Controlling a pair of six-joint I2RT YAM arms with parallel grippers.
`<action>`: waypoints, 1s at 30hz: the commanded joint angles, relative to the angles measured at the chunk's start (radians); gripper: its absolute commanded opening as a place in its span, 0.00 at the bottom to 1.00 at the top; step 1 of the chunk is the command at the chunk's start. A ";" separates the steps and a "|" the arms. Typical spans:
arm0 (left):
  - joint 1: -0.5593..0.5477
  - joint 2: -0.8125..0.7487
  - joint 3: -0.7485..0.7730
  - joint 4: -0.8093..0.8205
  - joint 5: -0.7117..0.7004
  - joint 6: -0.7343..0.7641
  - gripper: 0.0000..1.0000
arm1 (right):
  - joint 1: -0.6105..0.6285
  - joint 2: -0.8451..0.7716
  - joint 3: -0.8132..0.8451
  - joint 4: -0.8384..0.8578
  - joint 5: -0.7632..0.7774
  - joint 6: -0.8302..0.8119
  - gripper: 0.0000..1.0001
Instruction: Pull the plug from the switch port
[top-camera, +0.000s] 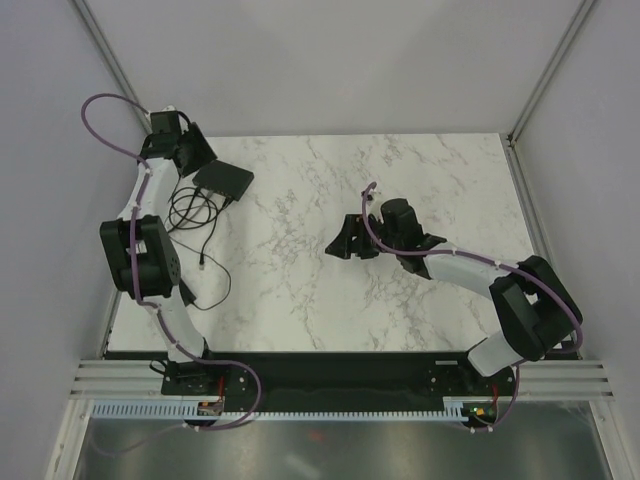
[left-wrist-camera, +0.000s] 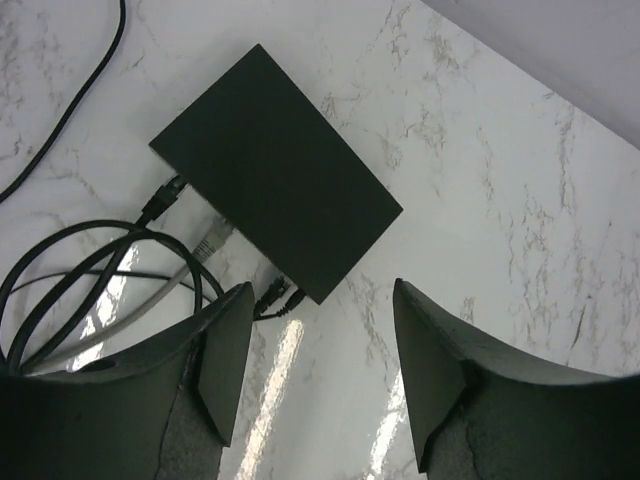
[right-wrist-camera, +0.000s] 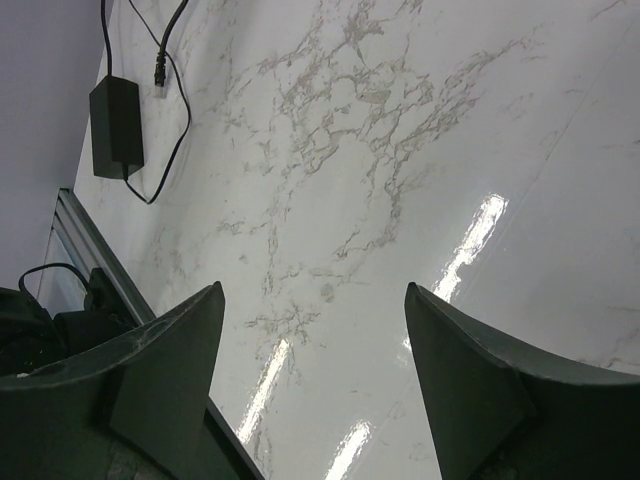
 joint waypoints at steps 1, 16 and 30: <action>0.005 0.111 0.095 -0.019 0.092 0.154 0.65 | -0.003 -0.042 -0.009 -0.007 0.002 -0.035 0.81; 0.000 0.251 -0.011 0.010 0.106 0.257 0.31 | -0.004 -0.023 -0.023 -0.009 -0.003 -0.049 0.82; 0.002 0.280 -0.048 0.012 0.081 0.288 0.33 | -0.009 -0.002 -0.026 -0.004 -0.006 -0.052 0.82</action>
